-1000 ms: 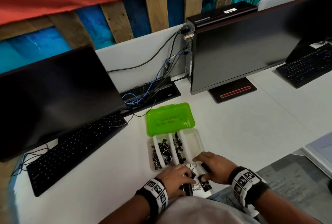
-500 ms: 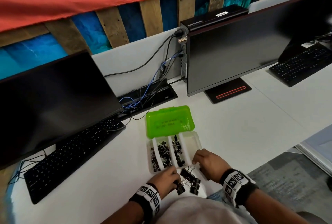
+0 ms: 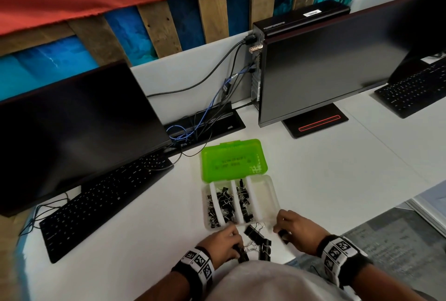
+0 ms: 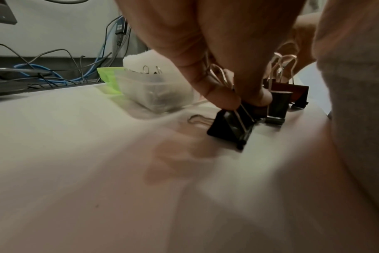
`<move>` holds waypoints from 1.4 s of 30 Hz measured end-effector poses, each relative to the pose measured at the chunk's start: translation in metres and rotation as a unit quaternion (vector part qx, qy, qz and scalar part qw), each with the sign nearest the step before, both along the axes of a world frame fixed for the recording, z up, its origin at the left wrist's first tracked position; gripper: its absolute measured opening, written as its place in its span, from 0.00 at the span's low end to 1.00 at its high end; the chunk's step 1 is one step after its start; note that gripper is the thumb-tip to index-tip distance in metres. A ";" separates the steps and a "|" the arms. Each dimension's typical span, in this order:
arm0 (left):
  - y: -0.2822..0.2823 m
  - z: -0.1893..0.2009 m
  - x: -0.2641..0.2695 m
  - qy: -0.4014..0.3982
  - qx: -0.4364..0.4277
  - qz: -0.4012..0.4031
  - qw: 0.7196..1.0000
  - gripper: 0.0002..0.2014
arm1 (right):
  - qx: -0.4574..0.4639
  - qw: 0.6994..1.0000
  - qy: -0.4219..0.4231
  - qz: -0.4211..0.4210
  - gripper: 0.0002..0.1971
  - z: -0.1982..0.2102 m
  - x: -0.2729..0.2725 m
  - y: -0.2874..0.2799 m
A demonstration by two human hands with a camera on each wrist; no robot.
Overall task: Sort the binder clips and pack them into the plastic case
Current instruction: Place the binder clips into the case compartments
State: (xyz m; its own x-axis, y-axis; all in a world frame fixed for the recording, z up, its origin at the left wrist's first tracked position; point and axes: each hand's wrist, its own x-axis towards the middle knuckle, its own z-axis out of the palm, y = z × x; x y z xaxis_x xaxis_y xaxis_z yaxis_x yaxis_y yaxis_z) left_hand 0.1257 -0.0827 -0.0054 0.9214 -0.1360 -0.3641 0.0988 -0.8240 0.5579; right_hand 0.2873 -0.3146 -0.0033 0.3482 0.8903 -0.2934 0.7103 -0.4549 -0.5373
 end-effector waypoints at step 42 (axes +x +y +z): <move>0.023 0.029 -0.007 -0.095 -0.109 0.089 0.985 0.07 | -0.053 0.987 0.138 0.057 0.30 0.069 -0.020 0.094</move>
State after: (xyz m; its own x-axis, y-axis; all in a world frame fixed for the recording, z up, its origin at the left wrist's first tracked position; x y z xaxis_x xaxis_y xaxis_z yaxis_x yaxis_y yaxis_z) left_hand 0.1186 -0.0592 0.0234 0.9863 -0.0221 -0.1636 0.1084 -0.6610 0.7425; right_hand 0.2670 -0.2206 0.0660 0.1423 0.8778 -0.4573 0.5936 -0.4454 -0.6703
